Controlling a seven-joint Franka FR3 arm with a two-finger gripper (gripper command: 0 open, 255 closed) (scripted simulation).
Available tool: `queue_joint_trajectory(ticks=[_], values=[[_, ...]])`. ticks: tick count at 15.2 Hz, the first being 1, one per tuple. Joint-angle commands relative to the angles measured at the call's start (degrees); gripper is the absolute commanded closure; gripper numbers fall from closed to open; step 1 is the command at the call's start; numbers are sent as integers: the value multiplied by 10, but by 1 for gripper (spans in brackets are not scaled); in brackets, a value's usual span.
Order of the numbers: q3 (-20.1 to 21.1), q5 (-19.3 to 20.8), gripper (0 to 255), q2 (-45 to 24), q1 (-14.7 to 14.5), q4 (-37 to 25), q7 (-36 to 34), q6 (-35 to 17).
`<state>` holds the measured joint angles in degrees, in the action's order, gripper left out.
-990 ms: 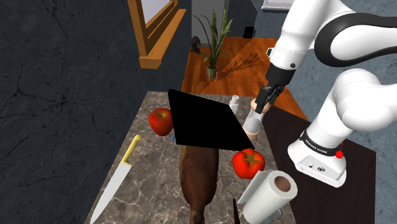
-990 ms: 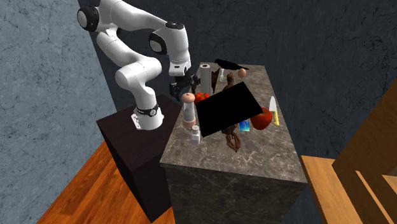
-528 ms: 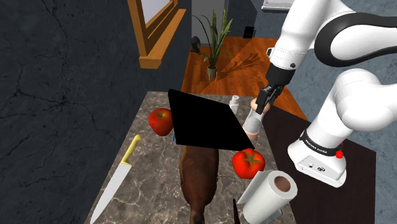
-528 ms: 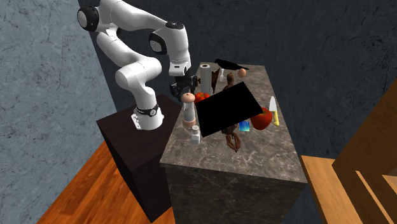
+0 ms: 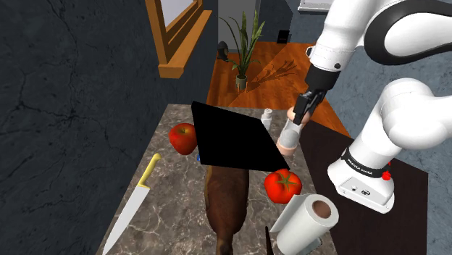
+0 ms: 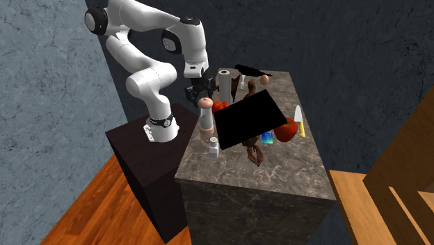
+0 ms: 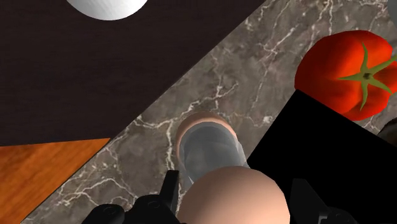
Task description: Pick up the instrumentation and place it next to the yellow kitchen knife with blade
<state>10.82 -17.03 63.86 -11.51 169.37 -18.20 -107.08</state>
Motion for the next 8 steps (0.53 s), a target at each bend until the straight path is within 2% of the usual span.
queue_joint_trajectory(ticks=[1,8], values=[[-3,4,255,2,2,-14,-2,16],[-13,17,255,2,9,-67,-8,69]])
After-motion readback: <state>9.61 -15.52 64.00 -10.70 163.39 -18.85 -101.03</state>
